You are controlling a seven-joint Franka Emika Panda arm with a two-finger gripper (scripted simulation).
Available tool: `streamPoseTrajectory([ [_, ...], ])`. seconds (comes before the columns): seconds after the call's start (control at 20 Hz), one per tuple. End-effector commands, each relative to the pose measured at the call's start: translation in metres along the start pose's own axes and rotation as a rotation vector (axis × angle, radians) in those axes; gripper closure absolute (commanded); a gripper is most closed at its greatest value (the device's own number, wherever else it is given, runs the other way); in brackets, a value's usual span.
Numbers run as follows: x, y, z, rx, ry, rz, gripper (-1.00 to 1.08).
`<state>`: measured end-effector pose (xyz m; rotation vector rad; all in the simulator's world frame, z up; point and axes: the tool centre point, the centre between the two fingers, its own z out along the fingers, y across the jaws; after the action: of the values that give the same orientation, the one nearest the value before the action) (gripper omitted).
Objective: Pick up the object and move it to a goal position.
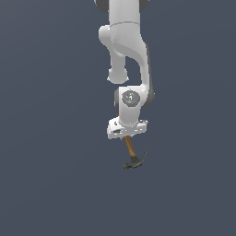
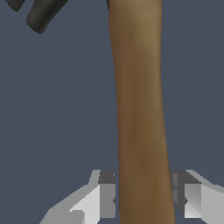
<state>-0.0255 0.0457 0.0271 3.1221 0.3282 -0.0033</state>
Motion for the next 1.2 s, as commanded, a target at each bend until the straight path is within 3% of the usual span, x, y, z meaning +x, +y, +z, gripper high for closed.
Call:
streamPoseTrajectory([
  [0.0, -0.003, -0.002, -0.01, -0.001, 0.005, 0.0, 1.08],
  [1.15, -0.086, -0.052, -0.159, -0.001, 0.003, -0.004, 1.08],
])
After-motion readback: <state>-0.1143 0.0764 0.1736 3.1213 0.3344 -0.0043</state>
